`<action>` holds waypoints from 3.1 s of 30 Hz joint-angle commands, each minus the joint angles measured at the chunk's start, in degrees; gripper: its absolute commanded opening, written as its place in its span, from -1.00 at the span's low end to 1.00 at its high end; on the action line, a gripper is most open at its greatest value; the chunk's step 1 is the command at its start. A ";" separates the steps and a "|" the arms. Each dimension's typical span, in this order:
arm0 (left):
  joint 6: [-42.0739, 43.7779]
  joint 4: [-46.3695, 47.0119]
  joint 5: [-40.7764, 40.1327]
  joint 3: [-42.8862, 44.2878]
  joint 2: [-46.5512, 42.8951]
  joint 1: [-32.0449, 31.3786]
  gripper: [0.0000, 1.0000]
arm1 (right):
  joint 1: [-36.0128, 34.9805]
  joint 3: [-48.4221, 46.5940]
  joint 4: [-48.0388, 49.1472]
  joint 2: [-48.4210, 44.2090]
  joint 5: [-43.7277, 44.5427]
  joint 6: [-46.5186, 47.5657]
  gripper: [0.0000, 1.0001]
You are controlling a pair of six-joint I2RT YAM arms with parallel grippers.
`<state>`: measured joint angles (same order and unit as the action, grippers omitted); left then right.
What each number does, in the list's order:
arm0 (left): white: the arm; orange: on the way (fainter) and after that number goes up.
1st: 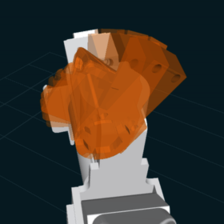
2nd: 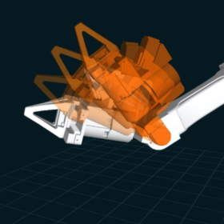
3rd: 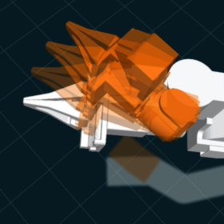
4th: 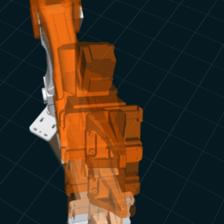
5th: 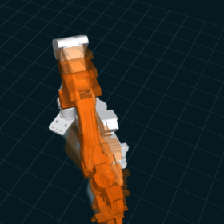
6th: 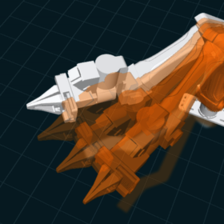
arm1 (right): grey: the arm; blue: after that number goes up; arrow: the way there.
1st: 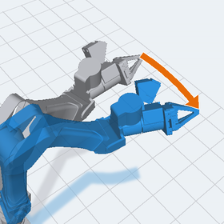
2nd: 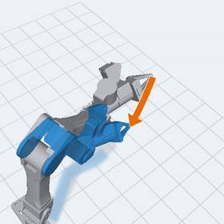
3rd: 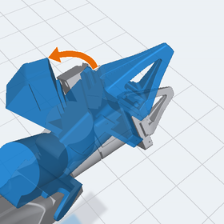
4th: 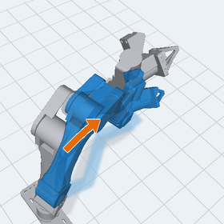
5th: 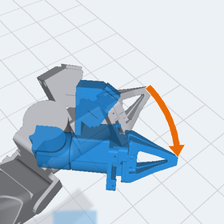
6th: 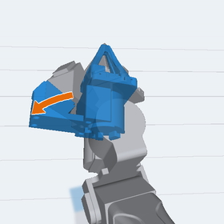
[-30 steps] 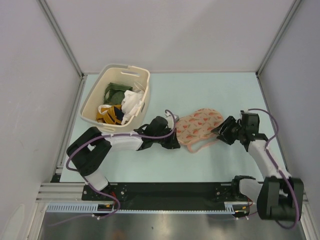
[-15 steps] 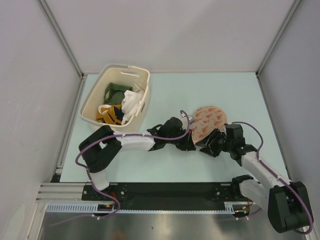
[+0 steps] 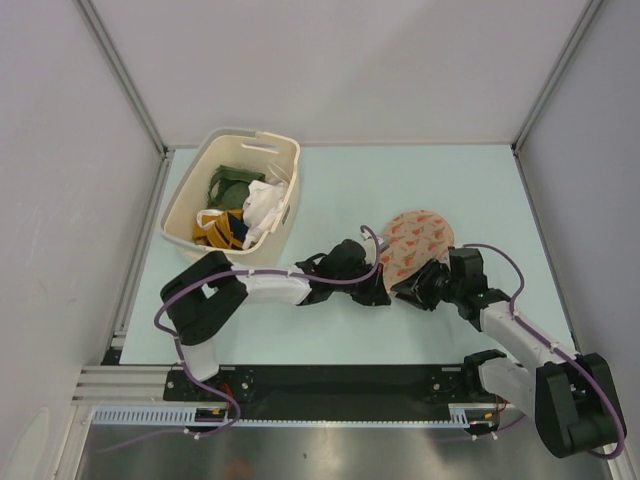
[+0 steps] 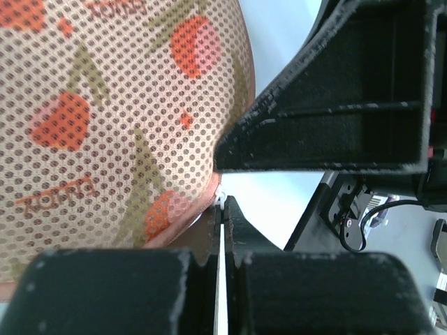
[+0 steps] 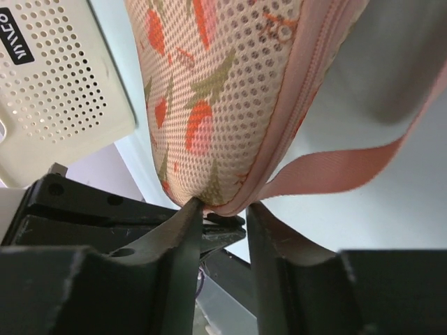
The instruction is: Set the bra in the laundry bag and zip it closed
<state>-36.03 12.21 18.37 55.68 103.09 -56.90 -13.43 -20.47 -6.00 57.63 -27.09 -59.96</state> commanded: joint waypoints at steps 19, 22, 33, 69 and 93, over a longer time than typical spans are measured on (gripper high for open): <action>-1.50 4.58 2.55 -2.42 -3.24 -1.63 -1.00 | 0.86 3.33 5.46 -3.42 4.94 -8.24 0.02; -1.59 5.11 2.64 -2.77 -3.24 -1.72 -1.00 | 0.95 2.37 5.56 -1.38 4.85 -7.36 -0.31; 1.05 3.26 -0.79 -15.33 -10.09 6.62 -1.00 | 9.98 2.37 1.60 -1.30 -0.32 2.38 -1.00; -0.97 3.61 2.55 1.45 0.01 0.04 -1.00 | 8.33 -0.89 12.67 12.42 -7.36 2.05 -0.27; 11.77 -15.89 -6.94 -1.02 -10.36 9.45 -0.40 | 14.67 -8.79 -2.86 18.41 -9.31 23.13 -0.61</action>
<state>-29.06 5.02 16.99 51.62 96.79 -48.97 1.37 -26.87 -1.87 78.81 -43.27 -44.93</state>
